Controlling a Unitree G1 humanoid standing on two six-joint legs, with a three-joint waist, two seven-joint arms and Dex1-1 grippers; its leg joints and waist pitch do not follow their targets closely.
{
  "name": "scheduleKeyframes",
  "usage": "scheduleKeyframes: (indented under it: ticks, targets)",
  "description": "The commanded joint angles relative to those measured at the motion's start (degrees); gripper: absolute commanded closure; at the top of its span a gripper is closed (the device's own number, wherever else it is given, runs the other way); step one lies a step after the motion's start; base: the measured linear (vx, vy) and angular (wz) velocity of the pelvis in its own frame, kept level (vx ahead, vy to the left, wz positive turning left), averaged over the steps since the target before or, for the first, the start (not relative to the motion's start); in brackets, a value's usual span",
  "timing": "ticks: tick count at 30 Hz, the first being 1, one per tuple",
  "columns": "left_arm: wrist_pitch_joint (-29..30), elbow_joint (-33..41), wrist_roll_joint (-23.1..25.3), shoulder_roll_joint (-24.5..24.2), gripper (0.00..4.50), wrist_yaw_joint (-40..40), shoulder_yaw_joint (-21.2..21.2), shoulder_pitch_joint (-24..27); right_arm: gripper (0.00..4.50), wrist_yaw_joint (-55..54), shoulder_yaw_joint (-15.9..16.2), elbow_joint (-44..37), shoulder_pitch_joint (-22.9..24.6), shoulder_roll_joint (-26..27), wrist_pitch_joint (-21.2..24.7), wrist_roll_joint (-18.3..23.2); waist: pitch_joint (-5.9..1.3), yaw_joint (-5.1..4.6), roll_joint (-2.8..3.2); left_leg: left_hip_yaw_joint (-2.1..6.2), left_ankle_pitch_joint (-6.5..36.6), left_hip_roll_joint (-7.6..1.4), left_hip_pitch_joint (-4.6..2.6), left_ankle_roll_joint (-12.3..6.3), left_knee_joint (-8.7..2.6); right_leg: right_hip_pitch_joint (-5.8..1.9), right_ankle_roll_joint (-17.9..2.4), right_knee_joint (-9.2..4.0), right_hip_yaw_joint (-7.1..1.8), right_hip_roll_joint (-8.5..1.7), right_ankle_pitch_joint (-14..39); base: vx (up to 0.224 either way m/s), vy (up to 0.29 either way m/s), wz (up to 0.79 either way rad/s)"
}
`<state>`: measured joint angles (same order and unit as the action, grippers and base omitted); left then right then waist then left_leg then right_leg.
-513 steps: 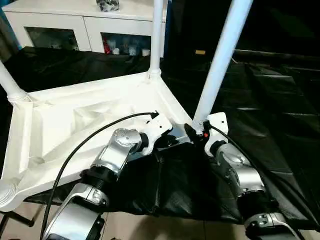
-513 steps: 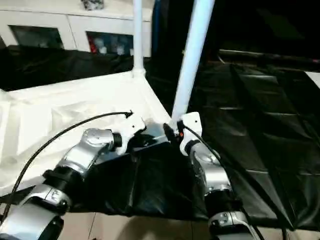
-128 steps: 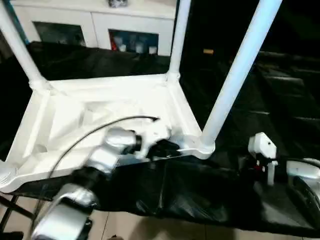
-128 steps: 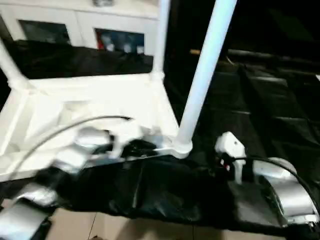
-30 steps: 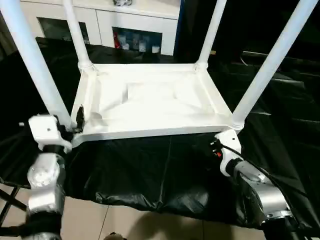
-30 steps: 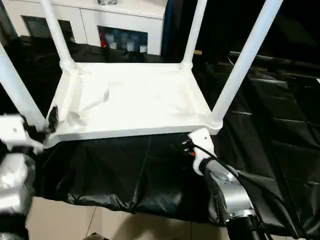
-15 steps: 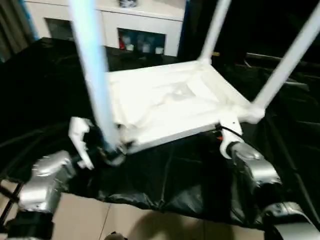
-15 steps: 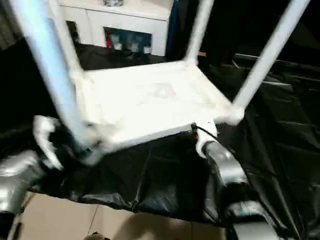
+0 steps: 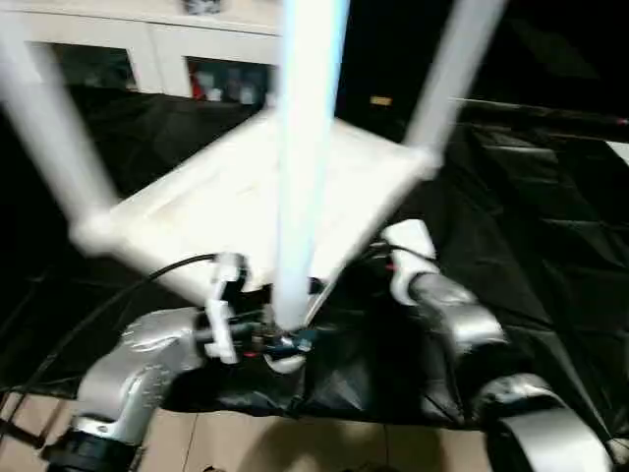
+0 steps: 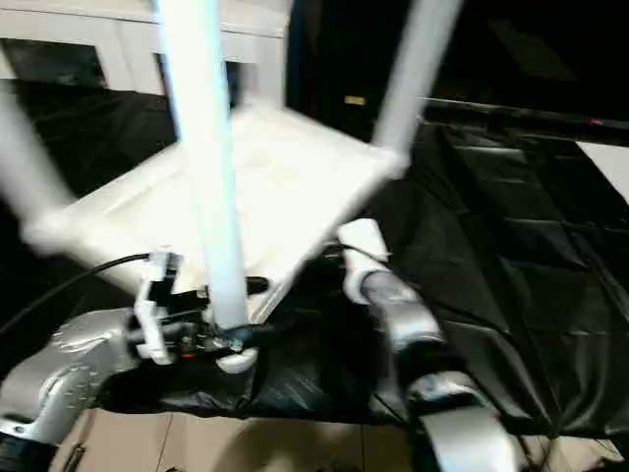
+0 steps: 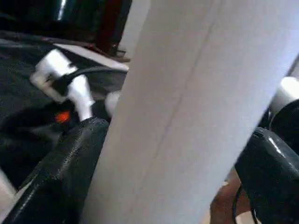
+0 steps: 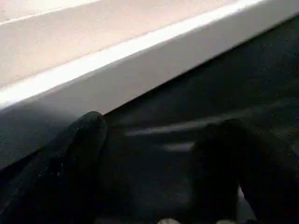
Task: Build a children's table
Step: Rotate table base
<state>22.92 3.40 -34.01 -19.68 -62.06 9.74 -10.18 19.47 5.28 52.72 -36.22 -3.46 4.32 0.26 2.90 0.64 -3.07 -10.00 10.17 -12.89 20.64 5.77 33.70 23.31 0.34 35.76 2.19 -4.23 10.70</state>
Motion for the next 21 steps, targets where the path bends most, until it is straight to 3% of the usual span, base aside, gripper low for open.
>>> scheduleKeyframes:
  ticks: [1, 5, 7, 8, 12, 13, 14, 17, 21]
  targets:
    - [-1.2, -0.5, 1.7, 1.7, 0.03, 0.5, 2.2, -2.8, 0.00, 3.4, 2.6, 1.9, -0.7, 2.3, -0.7, -0.7, -3.19, 0.82, 0.73, -0.58, 15.4, 0.16, -0.25, 1.86, -4.12, -2.45, -10.8, -4.17, -1.79, -2.27, 13.1, 0.000, 0.000, 0.00]
    - [-4.5, -5.6, 5.0, 5.9, 0.03, 2.8, 2.9, -7.0, 0.00, 6.8, 2.6, 2.1, -0.6, 3.1, -1.6, -0.1, -3.16, 1.03, 0.81, -0.35, 17.1, 0.13, -0.22, 1.82, -4.29, -2.61, -10.4, -4.33, -1.79, -2.33, 14.2, 0.000, 0.000, 0.00]
    - [-5.9, -7.7, 6.3, 7.8, 0.03, 4.0, 3.6, -9.0, 0.00, 6.6, 2.3, 2.7, -0.7, 3.0, -2.3, 0.1, -3.30, 1.01, 0.48, -0.37, 16.4, 0.19, -0.09, 1.66, -4.21, -2.71, -10.2, -4.35, -1.75, -2.33, 14.0, 0.000, 0.000, 0.00]
    - [-6.9, -8.9, 7.0, 8.9, 0.03, 4.8, 4.1, -10.0, 0.00, 6.1, 2.1, 3.2, -0.8, 2.8, -2.9, 0.1, -3.39, 1.15, 0.50, -0.53, 15.7, 0.16, -0.40, 1.32, -4.02, -2.47, -10.6, -4.44, -1.83, -2.35, 13.1, 0.000, 0.000, 0.00]
    - [-8.7, -12.1, 8.2, 11.5, 0.03, 6.3, 4.2, -12.3, 0.00, 6.5, 0.5, 3.5, -0.5, 2.2, -3.8, 1.0, -3.42, 1.60, 0.38, -0.56, 14.9, 0.13, -0.30, 0.85, -4.01, -2.66, -11.7, -4.19, -1.77, -2.33, 10.9, 0.000, 0.000, 0.00]
    - [-10.5, -13.8, 9.3, 13.6, 0.03, 7.2, 4.7, -13.2, 0.00, 7.5, -0.5, 3.2, 0.0, 1.8, -4.4, 1.8, -3.41, 1.72, 1.25, -0.44, 15.0, 0.13, -0.36, 1.03, -4.04, -2.69, -11.9, -4.06, -1.77, -2.38, 10.5, 0.000, 0.000, 0.00]
    - [-11.3, -14.9, 10.1, 14.9, 0.03, 8.0, 5.2, -13.7, 0.00, 7.3, -0.9, 3.1, 0.3, 1.2, -4.8, 1.8, -3.36, 1.59, 0.94, -0.65, 15.5, 0.20, -0.43, 0.81, -4.01, -2.53, -11.8, -4.47, -1.78, -2.20, 10.7, 0.000, 0.000, 0.00]
    - [-14.2, -17.2, 12.7, 16.8, 0.03, 9.8, 5.9, -14.5, 0.00, 6.1, -1.9, 3.3, 0.7, -0.2, -5.3, 1.6, -3.57, 2.06, 0.76, -0.60, 14.9, 0.11, -0.39, 0.26, -3.90, -2.82, -12.5, -4.27, -1.72, -2.27, 8.9, 0.000, 0.000, 0.00]
    - [-17.2, -20.2, 16.0, 14.9, 0.03, 10.2, 5.9, -15.9, 0.00, 6.7, -3.4, 2.6, 1.3, -3.0, -5.6, 2.1, -3.57, 2.29, 0.58, -0.58, 14.4, 0.19, -0.27, -0.42, -3.87, -2.97, -12.3, -4.30, -1.67, -2.32, 9.0, 0.000, 0.000, 0.00]
